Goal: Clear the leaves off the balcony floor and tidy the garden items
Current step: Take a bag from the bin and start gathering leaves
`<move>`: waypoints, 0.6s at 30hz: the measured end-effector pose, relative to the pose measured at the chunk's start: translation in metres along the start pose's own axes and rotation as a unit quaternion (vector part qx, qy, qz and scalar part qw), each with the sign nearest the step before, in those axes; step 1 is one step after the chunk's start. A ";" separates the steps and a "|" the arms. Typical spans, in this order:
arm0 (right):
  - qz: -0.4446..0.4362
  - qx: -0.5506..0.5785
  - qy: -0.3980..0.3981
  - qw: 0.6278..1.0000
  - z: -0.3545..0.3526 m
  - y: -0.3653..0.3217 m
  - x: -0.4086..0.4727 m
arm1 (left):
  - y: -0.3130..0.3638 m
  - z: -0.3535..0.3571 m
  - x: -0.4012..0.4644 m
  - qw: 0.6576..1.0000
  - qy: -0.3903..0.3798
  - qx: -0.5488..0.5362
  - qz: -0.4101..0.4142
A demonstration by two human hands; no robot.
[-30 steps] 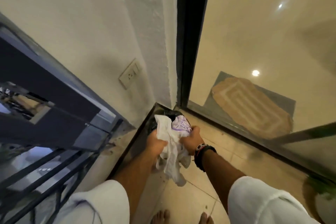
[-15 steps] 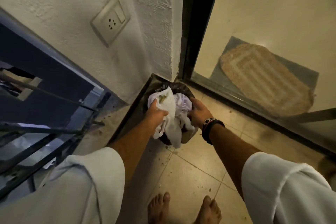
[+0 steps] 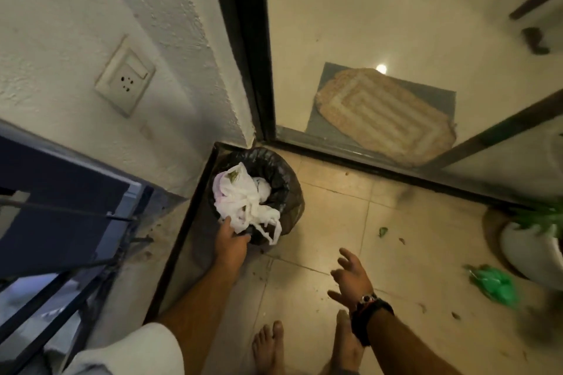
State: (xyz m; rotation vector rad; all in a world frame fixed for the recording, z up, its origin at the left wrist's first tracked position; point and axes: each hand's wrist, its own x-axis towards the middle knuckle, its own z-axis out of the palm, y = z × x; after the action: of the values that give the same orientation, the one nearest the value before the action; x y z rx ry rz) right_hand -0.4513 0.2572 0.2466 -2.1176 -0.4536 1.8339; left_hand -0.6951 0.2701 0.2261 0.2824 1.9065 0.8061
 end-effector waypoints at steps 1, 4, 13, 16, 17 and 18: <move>0.013 0.016 0.014 1.000 -0.012 0.012 -0.007 | -0.004 0.001 -0.011 1.000 -0.001 -0.010 -0.003; 0.047 0.080 0.055 0.994 -0.053 0.050 -0.028 | -0.017 0.015 -0.038 0.999 -0.031 -0.004 -0.027; 0.071 0.231 0.147 0.959 -0.185 0.127 -0.062 | -0.061 0.083 -0.107 0.983 -0.103 0.146 -0.053; 0.057 0.264 0.170 0.948 -0.226 0.141 -0.071 | -0.077 0.119 -0.136 0.969 -0.130 0.207 -0.027; 0.054 0.281 0.172 0.942 -0.243 0.145 -0.077 | -0.081 0.134 -0.149 0.966 -0.132 0.220 -0.019; 0.047 0.291 0.171 0.940 -0.259 0.150 -0.082 | -0.085 0.150 -0.165 0.961 -0.143 0.237 -0.010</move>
State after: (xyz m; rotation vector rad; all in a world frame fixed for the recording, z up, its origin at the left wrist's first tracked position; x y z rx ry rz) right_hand -0.1997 0.0811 0.2920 -1.9817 0.2526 1.3632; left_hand -0.4746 0.1819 0.2484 0.6354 1.7990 0.2624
